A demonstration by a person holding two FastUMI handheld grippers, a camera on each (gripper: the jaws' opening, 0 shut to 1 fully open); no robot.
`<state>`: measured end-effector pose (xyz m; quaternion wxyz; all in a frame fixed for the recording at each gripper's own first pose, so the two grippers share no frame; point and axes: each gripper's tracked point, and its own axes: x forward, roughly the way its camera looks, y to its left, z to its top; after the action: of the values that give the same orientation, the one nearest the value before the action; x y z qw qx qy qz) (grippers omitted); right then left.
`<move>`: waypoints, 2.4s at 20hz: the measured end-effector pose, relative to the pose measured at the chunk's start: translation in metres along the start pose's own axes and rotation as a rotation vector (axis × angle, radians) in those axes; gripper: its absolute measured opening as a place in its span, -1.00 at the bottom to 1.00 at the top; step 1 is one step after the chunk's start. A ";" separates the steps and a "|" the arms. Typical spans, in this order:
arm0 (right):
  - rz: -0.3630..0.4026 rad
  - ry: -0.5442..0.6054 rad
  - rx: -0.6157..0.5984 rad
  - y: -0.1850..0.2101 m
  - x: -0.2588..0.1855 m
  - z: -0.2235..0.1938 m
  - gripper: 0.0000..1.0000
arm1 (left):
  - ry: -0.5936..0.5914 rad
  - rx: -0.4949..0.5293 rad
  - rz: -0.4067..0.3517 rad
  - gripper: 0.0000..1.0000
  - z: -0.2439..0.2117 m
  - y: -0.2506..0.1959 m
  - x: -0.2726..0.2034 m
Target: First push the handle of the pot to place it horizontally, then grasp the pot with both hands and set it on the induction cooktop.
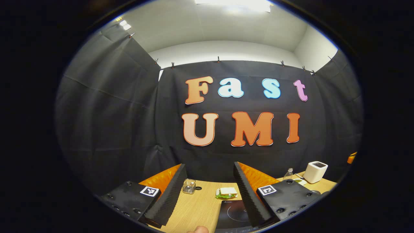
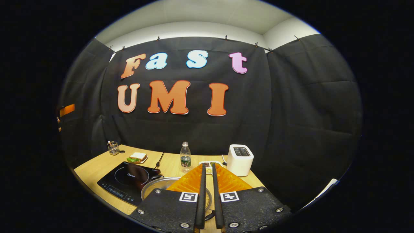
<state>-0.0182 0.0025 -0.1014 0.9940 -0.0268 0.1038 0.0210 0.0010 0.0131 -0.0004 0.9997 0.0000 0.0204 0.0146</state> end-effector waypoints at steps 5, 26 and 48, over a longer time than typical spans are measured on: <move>0.017 0.088 0.024 0.007 -0.002 -0.044 -0.90 | 0.012 -0.004 0.000 0.96 -0.002 0.001 -0.001; 0.109 0.465 0.023 0.046 -0.024 -0.221 -0.89 | 0.033 0.011 0.012 0.97 -0.008 0.005 0.000; 0.088 0.587 0.099 0.049 0.002 -0.270 -1.00 | 0.075 0.018 0.014 0.97 -0.022 0.004 0.004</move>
<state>-0.0741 0.0361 -0.3683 0.9197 0.0213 0.3887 0.0502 0.0039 0.0170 -0.0227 0.9981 0.0085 0.0579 0.0216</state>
